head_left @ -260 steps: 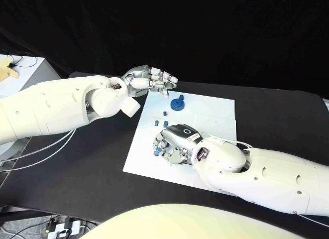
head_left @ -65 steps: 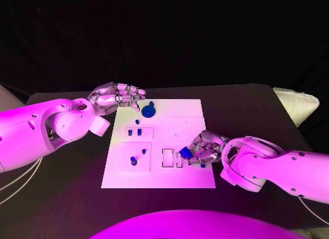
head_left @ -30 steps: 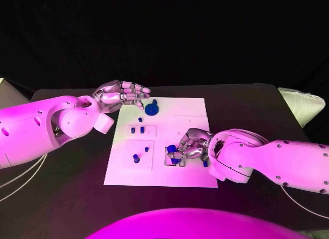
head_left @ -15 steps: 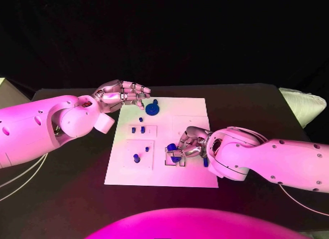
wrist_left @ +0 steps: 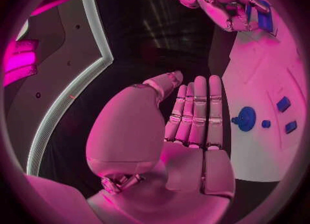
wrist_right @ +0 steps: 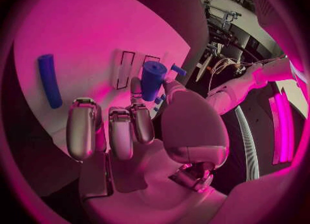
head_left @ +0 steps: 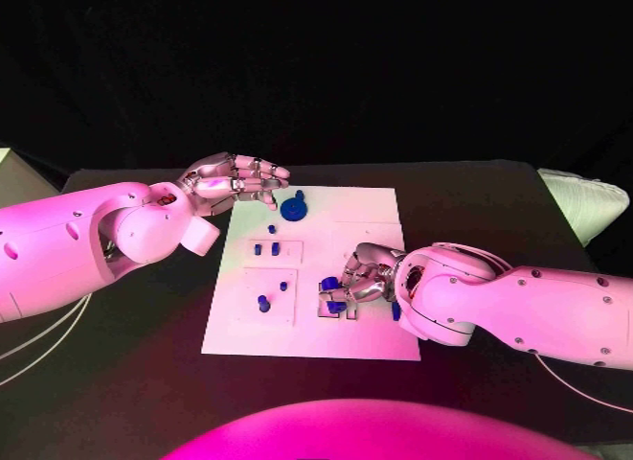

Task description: Assemble the parts on the task board

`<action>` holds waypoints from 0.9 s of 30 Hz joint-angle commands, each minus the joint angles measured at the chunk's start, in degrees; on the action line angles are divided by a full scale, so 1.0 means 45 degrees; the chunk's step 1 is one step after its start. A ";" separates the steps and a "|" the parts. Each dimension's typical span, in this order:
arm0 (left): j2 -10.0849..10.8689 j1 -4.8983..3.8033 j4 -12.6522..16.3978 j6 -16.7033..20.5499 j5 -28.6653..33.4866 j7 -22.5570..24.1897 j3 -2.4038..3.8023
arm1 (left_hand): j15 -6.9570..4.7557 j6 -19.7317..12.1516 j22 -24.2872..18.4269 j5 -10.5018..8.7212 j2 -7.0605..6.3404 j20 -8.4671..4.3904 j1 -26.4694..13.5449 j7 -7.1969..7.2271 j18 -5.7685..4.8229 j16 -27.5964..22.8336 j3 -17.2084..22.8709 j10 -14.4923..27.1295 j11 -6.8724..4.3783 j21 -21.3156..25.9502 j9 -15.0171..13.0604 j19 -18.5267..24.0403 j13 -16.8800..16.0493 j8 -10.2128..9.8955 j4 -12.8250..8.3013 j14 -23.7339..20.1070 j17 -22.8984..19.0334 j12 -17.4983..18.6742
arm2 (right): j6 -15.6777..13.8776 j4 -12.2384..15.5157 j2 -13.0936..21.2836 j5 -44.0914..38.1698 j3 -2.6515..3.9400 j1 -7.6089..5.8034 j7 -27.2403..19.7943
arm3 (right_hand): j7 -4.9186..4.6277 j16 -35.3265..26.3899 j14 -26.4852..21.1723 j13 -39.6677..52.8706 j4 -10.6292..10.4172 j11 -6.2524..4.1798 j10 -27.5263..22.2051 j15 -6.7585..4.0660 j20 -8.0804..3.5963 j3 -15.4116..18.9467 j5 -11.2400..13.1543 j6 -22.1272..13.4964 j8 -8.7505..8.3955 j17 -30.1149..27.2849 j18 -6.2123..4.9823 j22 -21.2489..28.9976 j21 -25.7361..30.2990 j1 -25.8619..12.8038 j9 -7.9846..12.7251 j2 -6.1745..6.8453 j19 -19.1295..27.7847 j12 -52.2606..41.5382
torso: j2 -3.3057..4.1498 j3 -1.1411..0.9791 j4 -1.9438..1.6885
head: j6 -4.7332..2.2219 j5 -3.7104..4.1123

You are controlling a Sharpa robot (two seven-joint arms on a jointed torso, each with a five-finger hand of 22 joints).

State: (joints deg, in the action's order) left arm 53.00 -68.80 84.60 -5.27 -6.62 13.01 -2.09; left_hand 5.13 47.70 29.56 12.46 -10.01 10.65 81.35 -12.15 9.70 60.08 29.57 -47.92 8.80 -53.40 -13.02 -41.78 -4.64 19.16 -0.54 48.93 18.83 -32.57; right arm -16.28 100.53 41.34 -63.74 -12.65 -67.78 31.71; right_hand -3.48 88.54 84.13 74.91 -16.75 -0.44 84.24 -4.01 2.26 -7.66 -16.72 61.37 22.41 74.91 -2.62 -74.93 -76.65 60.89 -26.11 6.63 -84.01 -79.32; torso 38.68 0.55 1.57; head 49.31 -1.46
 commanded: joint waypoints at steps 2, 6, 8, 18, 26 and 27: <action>-0.0006 -0.0003 0.0030 -0.0209 0.0085 0.0055 0.0009 | -0.0002 -0.0090 -0.0020 0.0072 0.0090 -0.0010 -0.0033 0.0023 0.0162 -0.0066 -0.0009 0.0069 0.0018 0.0062 0.0022 -0.0057 0.0015 0.0045 0.0078 -0.0089 -0.0014 -0.0084 | 0.0157 -0.0038 -0.0006 -0.0282 -0.0001 0.0024 0.0107 | -0.0003 0.0025 0.1162 0.1582 -0.0006 -0.0058 0.0067 -0.0074 -0.0110 0.0125 0.0281 -0.0152 0.0095 0.2745 0.0068 -0.2610 0.0038 -0.0248 -0.0016 -0.0017 -0.0817 0.0014 | 0.0003 -0.0008 0.0001 | 0.0015 -0.0001; -0.0008 -0.0002 0.0026 -0.0213 0.0085 0.0053 0.0008 | -0.0002 -0.0090 -0.0020 0.0072 0.0090 -0.0010 -0.0033 0.0023 0.0162 -0.0066 -0.0009 0.0069 0.0018 0.0062 0.0022 -0.0057 0.0015 0.0045 0.0078 -0.0089 -0.0014 -0.0084 | -0.0015 -0.0031 -0.0011 -0.0373 -0.0001 0.0050 0.0083 | -0.0003 0.0007 0.1156 0.1587 -0.0029 -0.0056 0.0060 -0.0073 -0.0110 0.0566 0.1407 -0.0211 0.0236 0.2719 0.0061 -0.2611 0.0093 -0.0822 -0.0069 -0.0024 -0.0811 0.0071 | 0.0004 -0.0013 0.0008 | 0.0000 -0.0001; -0.0008 -0.0002 0.0024 -0.0213 0.0085 0.0053 0.0008 | -0.0002 -0.0090 -0.0020 0.0072 0.0090 -0.0010 -0.0033 0.0023 0.0162 -0.0066 -0.0009 0.0069 0.0018 0.0062 0.0022 -0.0057 0.0015 0.0045 0.0078 -0.0089 -0.0014 -0.0084 | -0.0085 -0.0022 -0.0011 -0.0428 -0.0001 0.0061 0.0072 | -0.0003 0.0005 0.1156 0.1604 -0.0036 -0.0055 0.0066 -0.0072 -0.0109 0.0965 0.1817 -0.0249 0.0321 0.2720 0.0061 -0.2618 0.0101 -0.1165 -0.0096 -0.0078 -0.0813 0.0086 | 0.0004 -0.0014 0.0006 | -0.0002 0.0002; 0.0006 -0.0002 0.0026 -0.0202 0.0085 0.0048 0.0008 | -0.0002 -0.0090 -0.0020 0.0072 0.0090 -0.0010 -0.0033 0.0023 0.0162 -0.0066 -0.0009 0.0069 0.0018 0.0062 0.0022 -0.0057 0.0015 0.0045 0.0078 -0.0089 -0.0014 -0.0084 | -0.0241 0.0053 0.0093 -0.0729 -0.0001 0.0096 0.0044 | -0.0007 -0.0003 0.1156 0.1637 -0.0035 -0.0052 0.0070 -0.0068 -0.0106 0.2176 0.2395 -0.0364 0.0505 0.2720 0.0060 -0.2633 0.0127 -0.1619 -0.0143 -0.0393 -0.0820 0.0144 | 0.0003 -0.0015 0.0003 | 0.0022 0.0002; 0.0019 -0.0002 0.0024 -0.0194 0.0085 0.0045 0.0008 | -0.0002 -0.0090 -0.0020 0.0072 0.0090 -0.0010 -0.0033 0.0023 0.0162 -0.0066 -0.0009 0.0069 0.0018 0.0062 0.0022 -0.0057 0.0015 0.0045 0.0078 -0.0089 -0.0014 -0.0084 | -0.0385 0.0257 0.0398 -0.0825 -0.0001 0.0141 -0.0150 | -0.0011 -0.0005 0.1157 0.1657 -0.0007 -0.0051 0.0077 -0.0065 -0.0103 0.2420 0.2397 -0.0408 0.0561 0.2722 0.0056 -0.2632 0.0156 -0.1315 -0.0146 -0.0596 -0.0818 0.0155 | 0.0006 -0.0020 -0.0007 | 0.0059 -0.0013; 0.0023 -0.0002 0.0024 -0.0192 0.0085 0.0044 0.0008 | -0.0002 -0.0090 -0.0020 0.0072 0.0090 -0.0010 -0.0033 0.0023 0.0162 -0.0066 -0.0009 0.0069 0.0018 0.0062 0.0022 -0.0057 0.0015 0.0045 0.0078 -0.0089 -0.0014 -0.0084 | -0.0404 0.0296 0.0450 -0.0824 -0.0001 0.0149 -0.0207 | -0.0010 -0.0001 0.1160 0.1654 0.0003 -0.0049 0.0070 -0.0067 -0.0103 0.2481 0.2087 -0.0432 0.0587 0.2733 0.0060 -0.2638 0.0144 -0.0958 -0.0146 -0.0646 -0.0822 0.0181 | 0.0007 -0.0022 -0.0008 | 0.0060 -0.0014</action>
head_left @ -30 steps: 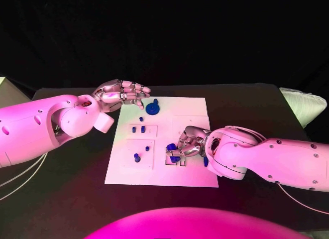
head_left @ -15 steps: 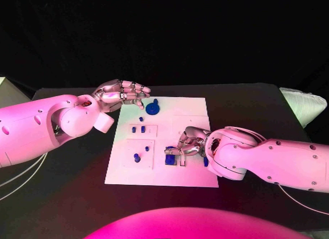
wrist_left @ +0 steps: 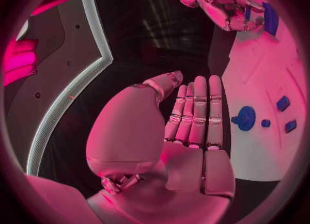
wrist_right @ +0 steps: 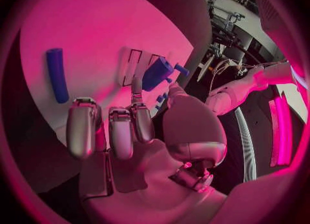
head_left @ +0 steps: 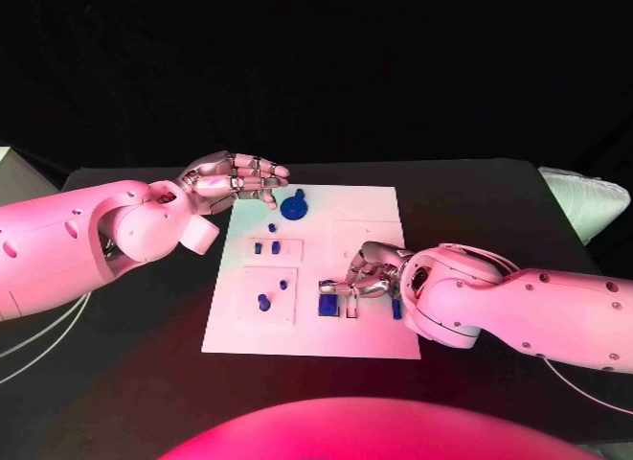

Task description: Assemble the parts on the task board

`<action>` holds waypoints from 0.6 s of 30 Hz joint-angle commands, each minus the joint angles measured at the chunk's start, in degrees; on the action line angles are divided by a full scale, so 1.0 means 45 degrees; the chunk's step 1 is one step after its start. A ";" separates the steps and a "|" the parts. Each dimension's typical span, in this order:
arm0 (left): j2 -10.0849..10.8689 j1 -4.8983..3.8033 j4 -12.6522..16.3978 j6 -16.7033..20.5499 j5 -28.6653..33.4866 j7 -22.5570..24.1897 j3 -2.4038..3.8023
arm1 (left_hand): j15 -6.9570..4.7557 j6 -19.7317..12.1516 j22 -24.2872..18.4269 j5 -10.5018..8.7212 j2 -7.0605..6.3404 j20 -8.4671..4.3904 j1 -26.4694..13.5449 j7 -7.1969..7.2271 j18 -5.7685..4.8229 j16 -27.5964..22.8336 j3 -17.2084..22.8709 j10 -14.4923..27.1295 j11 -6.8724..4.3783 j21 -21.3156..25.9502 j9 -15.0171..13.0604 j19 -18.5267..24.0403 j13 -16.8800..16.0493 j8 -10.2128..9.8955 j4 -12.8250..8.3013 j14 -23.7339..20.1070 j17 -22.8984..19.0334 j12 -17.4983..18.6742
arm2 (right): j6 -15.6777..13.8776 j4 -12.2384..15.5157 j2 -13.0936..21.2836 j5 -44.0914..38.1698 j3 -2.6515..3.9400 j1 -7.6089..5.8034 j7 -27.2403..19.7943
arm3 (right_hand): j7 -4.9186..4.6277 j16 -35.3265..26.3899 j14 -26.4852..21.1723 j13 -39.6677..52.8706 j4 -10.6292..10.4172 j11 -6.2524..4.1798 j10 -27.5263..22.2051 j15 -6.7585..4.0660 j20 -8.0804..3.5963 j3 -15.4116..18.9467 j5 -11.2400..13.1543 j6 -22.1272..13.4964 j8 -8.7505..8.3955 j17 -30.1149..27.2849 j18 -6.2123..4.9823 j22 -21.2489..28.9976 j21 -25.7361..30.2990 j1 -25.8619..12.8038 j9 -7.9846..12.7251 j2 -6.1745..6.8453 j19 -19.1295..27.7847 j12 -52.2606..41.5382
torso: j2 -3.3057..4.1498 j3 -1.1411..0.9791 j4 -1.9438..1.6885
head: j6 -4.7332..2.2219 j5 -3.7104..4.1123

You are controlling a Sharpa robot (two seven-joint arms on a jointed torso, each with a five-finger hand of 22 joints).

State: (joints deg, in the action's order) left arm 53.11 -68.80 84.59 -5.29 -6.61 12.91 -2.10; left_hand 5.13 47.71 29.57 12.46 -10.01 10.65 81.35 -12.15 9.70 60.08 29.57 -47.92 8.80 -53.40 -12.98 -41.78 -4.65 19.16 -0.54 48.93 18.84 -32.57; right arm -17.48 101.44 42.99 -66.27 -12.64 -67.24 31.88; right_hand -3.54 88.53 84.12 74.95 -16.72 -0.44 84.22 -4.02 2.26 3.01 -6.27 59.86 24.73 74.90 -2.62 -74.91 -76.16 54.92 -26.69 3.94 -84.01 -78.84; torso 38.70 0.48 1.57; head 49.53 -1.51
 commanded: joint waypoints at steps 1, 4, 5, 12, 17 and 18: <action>0.0004 -0.0002 0.0025 -0.0185 0.0084 0.0064 0.0009 | -0.0002 -0.0091 -0.0021 0.0072 0.0090 -0.0010 -0.0033 0.0022 0.0162 -0.0066 -0.0009 0.0069 0.0018 0.0062 0.0012 -0.0058 0.0016 0.0045 0.0078 -0.0089 -0.0016 -0.0084 | -0.0161 0.0145 0.0147 -0.0264 -0.0003 0.0041 -0.0317 | 0.0005 0.0006 0.1164 0.1655 0.0010 -0.0046 0.0076 -0.0067 -0.0107 0.0149 -0.0351 -0.0112 0.0089 0.2747 0.0061 -0.2646 0.0029 0.0649 -0.0015 -0.0081 -0.0824 0.0078 | 0.0002 -0.0006 -0.0006 | 0.0011 -0.0017; 0.0015 -0.0002 0.0024 -0.0180 0.0084 0.0062 0.0009 | -0.0002 -0.0091 -0.0021 0.0072 0.0090 -0.0010 -0.0033 0.0022 0.0162 -0.0066 -0.0009 0.0069 0.0018 0.0062 0.0012 -0.0058 0.0016 0.0045 0.0078 -0.0089 -0.0016 -0.0084 | -0.0265 0.0281 0.0294 -0.0336 -0.0003 0.0076 -0.0503 | 0.0015 0.0037 0.1179 0.1710 0.0023 -0.0058 0.0116 -0.0072 -0.0110 0.0223 -0.0514 -0.0109 0.0136 0.2807 0.0076 -0.2669 -0.0060 0.1075 -0.0017 -0.0109 -0.0843 0.0018 | 0.0002 -0.0004 0.0014 | 0.0010 -0.0042; 0.0018 -0.0002 0.0025 -0.0181 0.0084 0.0062 0.0009 | -0.0002 -0.0091 -0.0021 0.0072 0.0090 -0.0010 -0.0033 0.0022 0.0162 -0.0066 -0.0009 0.0069 0.0018 0.0062 0.0012 -0.0058 0.0016 0.0045 0.0078 -0.0089 -0.0016 -0.0084 | -0.0348 0.0357 0.0365 -0.0364 -0.0003 0.0094 -0.0625 | 0.0050 0.0084 0.1200 0.1816 0.0039 -0.0086 0.0197 -0.0091 -0.0120 0.0291 -0.0565 -0.0033 0.0222 0.2895 0.0108 -0.2716 -0.0254 0.1413 -0.0039 -0.0074 -0.0880 -0.0130 | -0.0001 -0.0003 0.0016 | 0.0012 -0.0044; 0.0021 -0.0002 0.0021 -0.0186 0.0084 0.0053 0.0008 | -0.0002 -0.0091 -0.0021 0.0072 0.0090 -0.0010 -0.0033 0.0022 0.0162 -0.0066 -0.0009 0.0069 0.0018 0.0062 0.0012 -0.0058 0.0016 0.0045 0.0078 -0.0089 -0.0016 -0.0084 | -0.0954 0.0708 0.0680 -0.0113 -0.0003 0.0202 -0.1384 | 0.0100 0.0199 0.1251 0.2013 0.0046 -0.0133 0.0344 -0.0132 -0.0164 0.0466 -0.0599 0.0003 0.0354 0.3111 0.0177 -0.2816 -0.0675 0.2079 -0.0063 -0.0042 -0.0957 -0.0400 | -0.0004 -0.0005 0.0010 | 0.0013 -0.0038; 0.0026 -0.0001 0.0018 -0.0186 0.0084 0.0045 0.0008 | -0.0002 -0.0091 -0.0021 0.0072 0.0090 -0.0010 -0.0033 0.0022 0.0162 -0.0066 -0.0009 0.0069 0.0018 0.0062 0.0012 -0.0058 0.0016 0.0045 0.0078 -0.0089 -0.0016 -0.0084 | -0.0903 0.0834 0.0765 -0.0025 -0.0003 0.0271 -0.1533 | 0.0190 0.0178 0.1241 0.2245 0.0052 -0.0209 0.0513 -0.0190 -0.0208 0.0588 -0.0481 0.0127 0.0591 0.3074 0.0174 -0.2814 -0.0664 0.2771 -0.0142 -0.0056 -0.0956 -0.0737 | -0.0002 0.0001 0.0012 | 0.0015 -0.0046; 0.0023 -0.0001 0.0017 -0.0187 0.0084 0.0044 0.0008 | -0.0002 -0.0091 -0.0021 0.0072 0.0090 -0.0010 -0.0033 0.0022 0.0162 -0.0066 -0.0009 0.0069 0.0018 0.0062 0.0012 -0.0058 0.0016 0.0045 0.0078 -0.0089 -0.0016 -0.0084 | -0.0854 0.0838 0.0764 -0.0029 -0.0003 0.0285 -0.1523 | 0.0190 0.0178 0.1241 0.2247 0.0053 -0.0209 0.0514 -0.0191 -0.0208 0.0588 -0.0479 0.0128 0.0592 0.3074 0.0174 -0.2814 -0.0664 0.2775 -0.0143 -0.0056 -0.0956 -0.0739 | -0.0005 0.0006 0.0010 | 0.0019 -0.0023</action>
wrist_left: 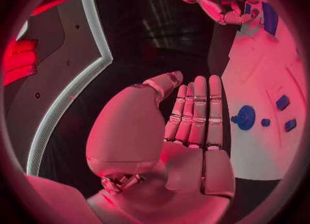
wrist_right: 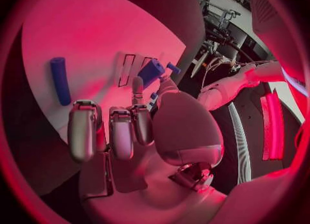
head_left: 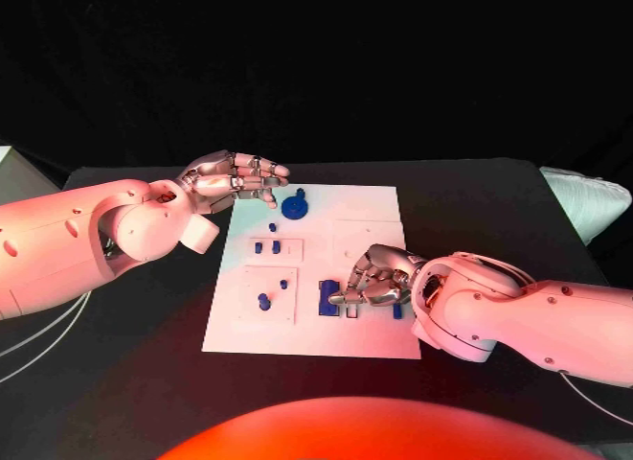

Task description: Assemble the parts on the task board

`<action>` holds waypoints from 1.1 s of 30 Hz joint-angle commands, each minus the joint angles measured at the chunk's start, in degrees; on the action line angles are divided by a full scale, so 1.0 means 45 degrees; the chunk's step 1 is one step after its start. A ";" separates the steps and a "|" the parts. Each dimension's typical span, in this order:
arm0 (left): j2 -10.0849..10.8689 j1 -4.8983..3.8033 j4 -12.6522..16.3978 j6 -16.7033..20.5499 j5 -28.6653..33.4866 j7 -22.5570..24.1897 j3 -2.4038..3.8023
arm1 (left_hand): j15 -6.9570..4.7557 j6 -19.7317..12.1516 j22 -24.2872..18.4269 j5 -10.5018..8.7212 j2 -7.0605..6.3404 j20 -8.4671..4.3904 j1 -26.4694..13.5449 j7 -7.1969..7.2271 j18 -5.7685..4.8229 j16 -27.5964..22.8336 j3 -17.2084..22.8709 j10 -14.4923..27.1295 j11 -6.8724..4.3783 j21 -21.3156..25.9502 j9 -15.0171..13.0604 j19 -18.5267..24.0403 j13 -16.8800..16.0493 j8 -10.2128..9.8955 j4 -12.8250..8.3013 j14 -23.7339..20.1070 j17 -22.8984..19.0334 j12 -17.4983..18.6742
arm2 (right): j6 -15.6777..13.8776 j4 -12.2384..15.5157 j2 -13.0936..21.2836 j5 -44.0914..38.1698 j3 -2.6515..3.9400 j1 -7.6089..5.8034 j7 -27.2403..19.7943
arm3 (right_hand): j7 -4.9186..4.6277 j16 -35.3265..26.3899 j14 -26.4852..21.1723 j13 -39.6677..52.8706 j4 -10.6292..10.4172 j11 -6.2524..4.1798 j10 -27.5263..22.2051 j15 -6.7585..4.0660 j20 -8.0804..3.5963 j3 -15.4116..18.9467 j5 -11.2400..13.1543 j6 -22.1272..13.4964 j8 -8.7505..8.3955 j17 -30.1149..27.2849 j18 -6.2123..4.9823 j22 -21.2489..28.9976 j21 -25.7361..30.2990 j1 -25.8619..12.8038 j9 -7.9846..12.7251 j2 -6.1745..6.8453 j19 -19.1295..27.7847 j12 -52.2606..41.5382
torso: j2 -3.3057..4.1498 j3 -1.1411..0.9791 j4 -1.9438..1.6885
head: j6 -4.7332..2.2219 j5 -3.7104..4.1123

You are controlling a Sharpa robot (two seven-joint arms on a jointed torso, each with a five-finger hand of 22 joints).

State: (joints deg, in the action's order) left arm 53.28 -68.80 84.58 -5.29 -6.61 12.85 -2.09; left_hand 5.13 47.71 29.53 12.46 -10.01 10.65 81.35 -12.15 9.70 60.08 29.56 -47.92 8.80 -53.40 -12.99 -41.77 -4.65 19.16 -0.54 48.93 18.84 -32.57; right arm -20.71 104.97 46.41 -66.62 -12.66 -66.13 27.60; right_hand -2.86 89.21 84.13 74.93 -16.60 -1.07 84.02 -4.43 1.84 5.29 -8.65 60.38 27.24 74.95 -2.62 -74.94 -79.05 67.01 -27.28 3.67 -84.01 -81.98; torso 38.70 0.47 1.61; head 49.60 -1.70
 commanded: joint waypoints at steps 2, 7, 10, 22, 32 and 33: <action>-0.0018 -0.0001 0.0020 -0.0191 0.0084 0.0055 0.0008 | -0.0002 -0.0091 -0.0012 0.0072 0.0090 -0.0009 -0.0033 0.0022 0.0162 -0.0065 -0.0009 0.0069 0.0018 0.0062 0.0013 -0.0058 0.0017 0.0045 0.0078 -0.0089 -0.0016 -0.0084 | -0.0042 0.0039 -0.0011 0.0010 0.0000 0.0059 -0.0514 | 0.0077 0.0039 0.1245 0.2328 0.0039 -0.0106 0.0617 -0.0129 -0.0143 0.0089 0.0219 0.0024 0.0146 0.3084 0.0185 -0.2820 -0.0092 0.0502 -0.0045 -0.0052 -0.0966 -0.0153 | -0.0008 0.0012 -0.0006 | 0.0006 0.0014; -0.0021 -0.0001 0.0018 -0.0203 0.0083 0.0034 0.0008 | -0.0002 -0.0091 -0.0012 0.0072 0.0090 -0.0009 -0.0033 0.0022 0.0162 -0.0065 -0.0009 0.0069 0.0018 0.0062 0.0013 -0.0058 0.0017 0.0045 0.0078 -0.0089 -0.0016 -0.0084 | 0.0116 -0.0024 -0.0066 -0.0162 0.0000 0.0105 -0.0318 | 0.0122 0.0041 0.1246 0.2446 0.0030 -0.0147 0.0703 -0.0163 -0.0177 -0.0076 0.1081 0.0042 0.0305 0.3089 0.0212 -0.2856 -0.0253 0.0975 -0.0075 -0.0214 -0.0994 -0.0320 | -0.0004 0.0019 -0.0024 | 0.0038 0.0021; -0.0017 -0.0001 0.0019 -0.0207 0.0083 0.0021 0.0007 | -0.0002 -0.0091 -0.0012 0.0072 0.0090 -0.0009 -0.0033 0.0022 0.0162 -0.0065 -0.0009 0.0069 0.0018 0.0062 0.0013 -0.0058 0.0017 0.0045 0.0078 -0.0089 -0.0016 -0.0084 | 0.0334 -0.0051 -0.0115 -0.0302 0.0000 0.0132 -0.0148 | 0.0178 0.0102 0.1273 0.2553 0.0059 -0.0193 0.0789 -0.0196 -0.0199 -0.0193 0.1044 0.0115 0.0392 0.3205 0.0257 -0.2917 -0.0528 0.1262 -0.0085 -0.0311 -0.1040 -0.0488 | 0.0003 0.0013 -0.0026 | 0.0042 0.0016; -0.0017 -0.0001 0.0019 -0.0217 0.0083 0.0015 0.0006 | -0.0002 -0.0091 -0.0012 0.0072 0.0090 -0.0009 -0.0033 0.0022 0.0162 -0.0065 -0.0009 0.0069 0.0018 0.0062 0.0013 -0.0058 0.0017 0.0045 0.0078 -0.0089 -0.0016 -0.0084 | 0.0457 -0.0114 -0.0263 -0.0855 0.0001 0.0199 0.0247 | 0.0295 0.0176 0.1305 0.2643 0.0107 -0.0295 0.0870 -0.0263 -0.0260 -0.0505 0.1187 0.0231 0.0515 0.3344 0.0328 -0.3011 -0.0951 0.1989 -0.0060 -0.0264 -0.1109 -0.0620 | -0.0006 0.0010 -0.0013 | 0.0075 0.0003; -0.0041 -0.0001 -0.0007 -0.0223 0.0083 0.0005 0.0006 | -0.0002 -0.0112 -0.0051 0.0076 0.0093 -0.0002 -0.0047 0.0023 0.0170 -0.0051 0.0005 0.0092 0.0017 0.0125 0.0030 -0.0078 0.0029 0.0067 0.0129 -0.0100 -0.0015 -0.0102 | 0.0252 -0.0300 -0.0263 -0.1010 0.0001 0.0221 0.0315 | 0.0315 0.0176 0.1305 0.2683 -0.0008 -0.0320 0.0904 -0.0292 -0.0293 -0.0822 0.1142 0.0245 0.0528 0.3344 0.0350 -0.3041 -0.1088 0.2128 0.0006 -0.0737 -0.1129 -0.0672 | 0.0000 0.0020 0.0002 | 0.0073 0.0036; -0.0046 -0.0001 -0.0010 -0.0227 0.0083 0.0001 0.0006 | -0.0002 -0.0112 -0.0051 0.0076 0.0093 -0.0002 -0.0047 0.0023 0.0170 -0.0051 0.0005 0.0092 0.0017 0.0125 0.0030 -0.0078 0.0029 0.0067 0.0129 -0.0100 -0.0015 -0.0102 | 0.0311 -0.0308 -0.0261 -0.0991 0.0001 0.0222 0.0272 | 0.0315 0.0176 0.1305 0.2690 -0.0006 -0.0320 0.0909 -0.0292 -0.0294 -0.0821 0.1145 0.0244 0.0528 0.3344 0.0352 -0.3042 -0.1094 0.2126 0.0006 -0.0733 -0.1130 -0.0684 | 0.0001 0.0022 0.0006 | 0.0070 0.0035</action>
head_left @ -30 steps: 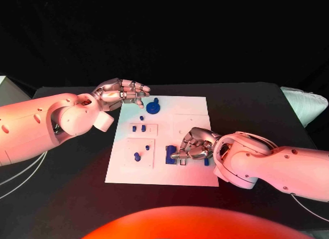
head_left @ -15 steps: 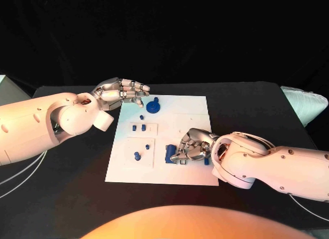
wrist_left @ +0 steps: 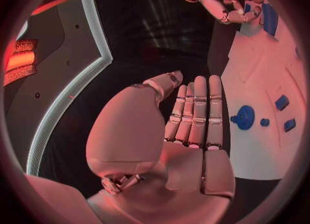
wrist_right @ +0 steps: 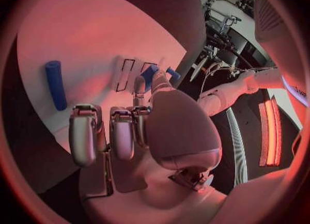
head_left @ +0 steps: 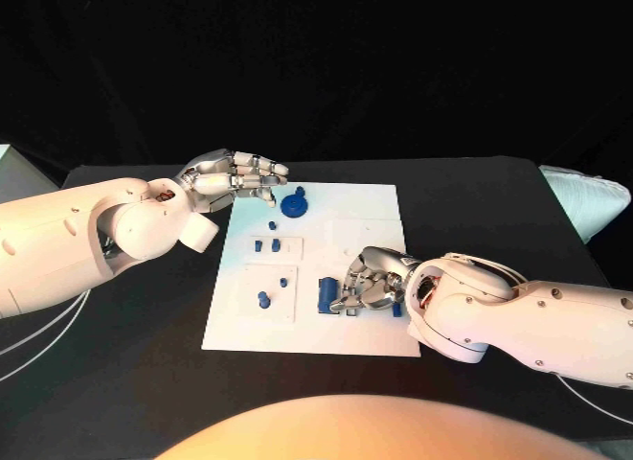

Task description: Assemble the parts on the task board

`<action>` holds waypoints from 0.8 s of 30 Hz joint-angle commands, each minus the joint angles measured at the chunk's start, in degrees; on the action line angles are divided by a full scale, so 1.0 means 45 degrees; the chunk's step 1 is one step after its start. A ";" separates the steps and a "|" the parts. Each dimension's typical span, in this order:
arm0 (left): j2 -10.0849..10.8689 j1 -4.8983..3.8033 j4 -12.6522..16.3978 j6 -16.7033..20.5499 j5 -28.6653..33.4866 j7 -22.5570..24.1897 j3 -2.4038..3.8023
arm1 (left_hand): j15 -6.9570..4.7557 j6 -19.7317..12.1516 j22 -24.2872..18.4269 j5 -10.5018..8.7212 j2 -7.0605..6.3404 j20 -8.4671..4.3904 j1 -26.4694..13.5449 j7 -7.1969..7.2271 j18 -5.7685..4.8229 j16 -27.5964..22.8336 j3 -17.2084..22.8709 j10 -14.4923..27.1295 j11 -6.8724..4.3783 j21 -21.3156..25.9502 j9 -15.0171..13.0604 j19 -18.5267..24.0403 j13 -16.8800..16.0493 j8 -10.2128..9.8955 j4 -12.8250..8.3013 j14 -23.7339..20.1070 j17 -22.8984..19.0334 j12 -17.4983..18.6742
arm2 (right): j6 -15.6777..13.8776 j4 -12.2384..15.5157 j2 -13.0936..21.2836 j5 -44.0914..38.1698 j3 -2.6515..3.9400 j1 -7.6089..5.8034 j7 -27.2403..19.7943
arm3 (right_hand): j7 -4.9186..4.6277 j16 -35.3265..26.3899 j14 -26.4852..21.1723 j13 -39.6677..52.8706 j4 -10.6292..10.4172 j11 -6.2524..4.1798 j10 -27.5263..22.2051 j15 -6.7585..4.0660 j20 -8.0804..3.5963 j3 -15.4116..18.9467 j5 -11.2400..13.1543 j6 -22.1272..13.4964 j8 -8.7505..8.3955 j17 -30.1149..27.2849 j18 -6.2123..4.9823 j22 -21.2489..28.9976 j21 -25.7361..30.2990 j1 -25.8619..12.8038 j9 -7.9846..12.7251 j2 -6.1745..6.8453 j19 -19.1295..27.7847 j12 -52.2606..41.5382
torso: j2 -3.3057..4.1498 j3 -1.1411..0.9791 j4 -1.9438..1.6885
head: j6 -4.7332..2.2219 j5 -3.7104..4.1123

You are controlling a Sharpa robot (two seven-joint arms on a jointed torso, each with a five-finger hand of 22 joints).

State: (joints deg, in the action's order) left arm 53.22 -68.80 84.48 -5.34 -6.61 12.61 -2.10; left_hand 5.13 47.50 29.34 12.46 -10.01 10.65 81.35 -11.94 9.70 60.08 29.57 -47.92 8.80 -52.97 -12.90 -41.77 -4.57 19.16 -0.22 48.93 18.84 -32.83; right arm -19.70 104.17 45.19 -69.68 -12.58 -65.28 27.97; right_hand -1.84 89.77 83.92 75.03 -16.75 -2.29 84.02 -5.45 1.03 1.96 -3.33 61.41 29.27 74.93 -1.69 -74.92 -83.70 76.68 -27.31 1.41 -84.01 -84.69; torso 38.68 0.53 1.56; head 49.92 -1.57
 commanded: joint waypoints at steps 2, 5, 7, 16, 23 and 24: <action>-0.0039 -0.0001 0.0005 -0.0229 0.0083 0.0042 0.0008 | -0.0002 -0.0066 -0.0011 0.0076 0.0092 -0.0002 -0.0047 -0.0023 0.0170 -0.0051 0.0003 0.0092 0.0017 0.0029 0.0011 -0.0079 0.0011 0.0067 0.0058 -0.0100 -0.0015 -0.0044 | 0.0291 -0.0151 0.0014 -0.0185 -0.0016 0.0032 0.0004 | 0.0093 0.0052 0.1350 0.2672 0.0060 -0.0050 0.0911 -0.0065 -0.0115 -0.0062 -0.0018 0.0001 0.0078 0.3349 0.0145 -0.3046 -0.0056 -0.0006 0.0018 -0.0166 -0.1130 -0.0084 | -0.0002 0.0005 0.0001 | 0.0017 0.0015; -0.0032 -0.0001 -0.0001 -0.0239 0.0083 0.0025 0.0008 | -0.0002 -0.0066 -0.0011 0.0076 0.0092 -0.0002 -0.0047 -0.0023 0.0170 -0.0051 0.0003 0.0092 0.0017 0.0029 0.0011 -0.0079 0.0011 0.0067 0.0058 -0.0100 -0.0015 -0.0044 | 0.0546 -0.0163 0.0012 -0.0043 -0.0016 0.0033 -0.0248 | 0.0098 0.0052 0.1350 0.2658 0.0097 -0.0054 0.0902 -0.0066 -0.0117 -0.0056 -0.0017 -0.0014 0.0082 0.3349 0.0147 -0.3048 -0.0066 0.0060 0.0026 -0.0080 -0.1131 -0.0057 | -0.0008 0.0000 -0.0016 | 0.0017 -0.0005; -0.0019 -0.0001 -0.0004 -0.0243 0.0083 0.0012 0.0008 | -0.0001 -0.0069 -0.0013 0.0076 0.0091 -0.0001 -0.0051 -0.0025 0.0169 -0.0050 0.0002 0.0094 0.0018 0.0033 0.0012 -0.0081 0.0012 0.0068 0.0063 -0.0101 -0.0015 -0.0045 | 0.0693 -0.0162 0.0000 0.0037 -0.0016 0.0034 -0.0402 | 0.0096 0.0052 0.1350 0.2661 0.0107 -0.0053 0.0903 -0.0067 -0.0118 -0.0047 -0.0016 -0.0023 0.0083 0.3349 0.0147 -0.3048 -0.0066 0.0088 0.0030 -0.0028 -0.1130 -0.0060 | -0.0012 -0.0004 -0.0023 | 0.0017 -0.0002; -0.0010 -0.0001 -0.0005 -0.0205 0.0083 0.0038 0.0007 | 0.0000 -0.0073 -0.0016 0.0076 0.0090 0.0000 -0.0057 -0.0026 0.0169 -0.0049 0.0001 0.0096 0.0019 0.0038 0.0014 -0.0083 0.0013 0.0068 0.0069 -0.0101 -0.0015 -0.0046 | 0.0711 -0.0246 -0.0072 0.0186 -0.0017 0.0047 -0.0596 | 0.0074 0.0052 0.1350 0.2636 0.0090 -0.0040 0.0884 -0.0064 -0.0119 0.0009 -0.0005 -0.0042 0.0089 0.3349 0.0144 -0.3044 -0.0048 0.0097 0.0044 0.0144 -0.1125 -0.0012 | 0.0001 0.0008 0.0005 | 0.0017 -0.0023; -0.0008 -0.0001 -0.0006 -0.0150 0.0083 0.0086 0.0007 | 0.0000 -0.0088 -0.0021 0.0077 0.0083 0.0000 -0.0053 -0.0029 0.0171 -0.0047 0.0003 0.0100 0.0019 0.0044 0.0019 -0.0087 0.0014 0.0064 0.0070 -0.0102 -0.0015 -0.0047 | 0.0387 -0.0329 -0.0152 0.0087 -0.0016 0.0063 -0.0398 | 0.0070 0.0052 0.1350 0.2644 0.0056 -0.0035 0.0888 -0.0062 -0.0119 -0.0010 -0.0025 -0.0035 0.0095 0.3349 0.0142 -0.3041 -0.0036 0.0073 0.0050 0.0099 -0.1122 -0.0023 | 0.0000 -0.0007 -0.0016 | 0.0017 -0.0019; -0.0010 -0.0001 -0.0006 -0.0149 0.0083 0.0088 0.0007 | 0.0000 -0.0088 -0.0021 0.0077 0.0083 0.0000 -0.0053 -0.0029 0.0171 -0.0047 0.0003 0.0100 0.0019 0.0044 0.0019 -0.0087 0.0014 0.0064 0.0070 -0.0102 -0.0015 -0.0047 | 0.0356 -0.0344 -0.0171 0.0049 -0.0016 0.0064 -0.0358 | 0.0070 0.0052 0.1350 0.2644 0.0056 -0.0035 0.0888 -0.0062 -0.0119 -0.0010 -0.0025 -0.0035 0.0095 0.3349 0.0142 -0.3041 -0.0036 0.0073 0.0050 0.0099 -0.1122 -0.0023 | 0.0000 -0.0008 -0.0019 | 0.0017 -0.0016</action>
State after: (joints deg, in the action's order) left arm 53.25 -68.80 84.37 -5.40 -6.61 12.44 -2.11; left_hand 5.13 47.50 29.33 12.46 -10.01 10.65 81.36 -11.94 9.70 60.08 29.57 -47.92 8.80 -52.97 -12.90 -41.77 -4.58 19.16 -0.23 48.93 18.84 -32.83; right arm -17.77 102.66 44.53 -69.00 -12.66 -65.05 26.44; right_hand -1.84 89.76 83.92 74.80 -16.42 -2.28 84.00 -5.45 1.04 1.80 -3.53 61.41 29.49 74.92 -1.69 -74.92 -83.70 77.14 -27.14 1.62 -84.00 -84.91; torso 38.67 0.52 1.52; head 50.00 -1.67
